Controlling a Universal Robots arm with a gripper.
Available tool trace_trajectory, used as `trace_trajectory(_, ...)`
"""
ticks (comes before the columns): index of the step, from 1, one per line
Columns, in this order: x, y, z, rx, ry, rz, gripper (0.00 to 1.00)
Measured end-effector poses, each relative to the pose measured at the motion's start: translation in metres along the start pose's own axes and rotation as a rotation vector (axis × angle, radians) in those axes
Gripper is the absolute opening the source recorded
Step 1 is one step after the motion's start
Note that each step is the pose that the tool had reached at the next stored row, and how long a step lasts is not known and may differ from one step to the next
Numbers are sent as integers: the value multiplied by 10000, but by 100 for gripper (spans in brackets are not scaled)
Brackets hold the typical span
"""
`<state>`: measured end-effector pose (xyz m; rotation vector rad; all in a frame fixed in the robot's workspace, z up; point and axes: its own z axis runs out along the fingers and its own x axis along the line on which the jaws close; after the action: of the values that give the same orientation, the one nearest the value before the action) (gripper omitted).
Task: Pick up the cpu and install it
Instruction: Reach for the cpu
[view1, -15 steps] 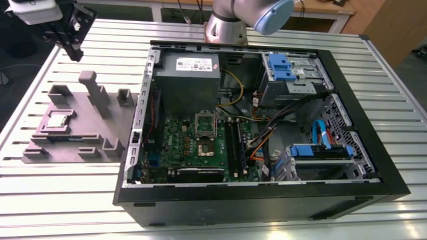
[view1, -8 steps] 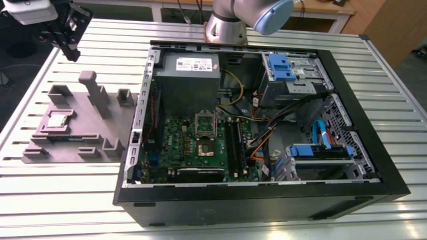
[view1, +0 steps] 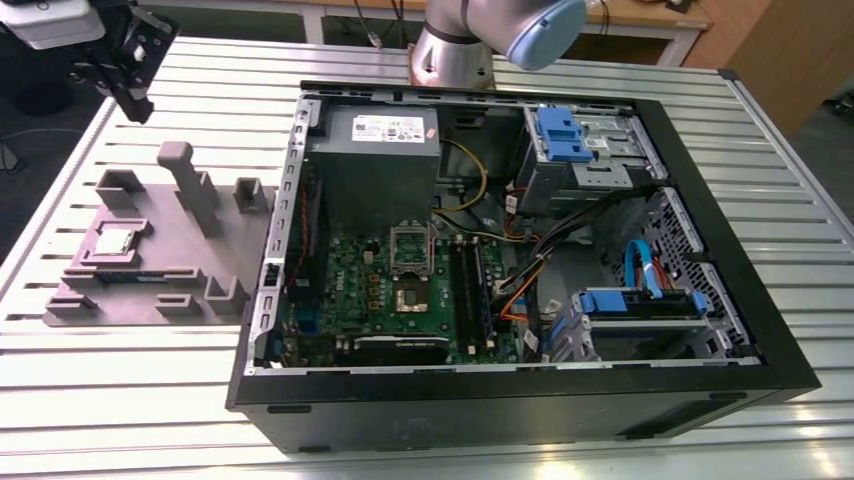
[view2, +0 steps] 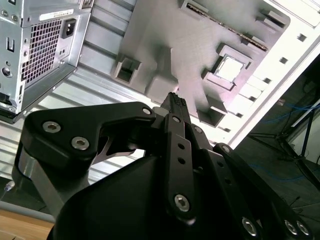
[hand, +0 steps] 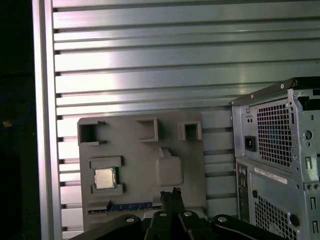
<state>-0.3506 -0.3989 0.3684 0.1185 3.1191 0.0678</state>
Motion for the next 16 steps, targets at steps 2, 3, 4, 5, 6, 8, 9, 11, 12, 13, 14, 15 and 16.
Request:
trace_trajectory(2, 23, -2, 0, 0, 1, 0, 11)
trace_trajectory(3, 37, -3, 0, 1, 1, -1, 11)
trace_trajectory(4, 52, -4, 0, 1, 0, -1, 11)
trace_trajectory(5, 69, -5, 0, 0, 0, 0, 11)
trace_trajectory(6, 87, -7, 0, 0, 0, -1, 11)
trace_trajectory(8, 129, -10, -1, 0, 0, -1, 11)
trace_trajectory(9, 148, -11, -1, 0, 0, 0, 11)
trace_trajectory(11, 182, -14, -1, 0, -1, 0, 11)
trace_trajectory(12, 196, -15, -1, 0, 0, 0, 11)
trace_trajectory(13, 209, -16, -1, 0, 0, 0, 11)
trace_trajectory(14, 223, -17, -1, 0, 0, 0, 11)
trace_trajectory(15, 236, -18, -1, 0, 1, 0, 11)
trace_trajectory(16, 249, -19, -1, 0, 0, 0, 11)
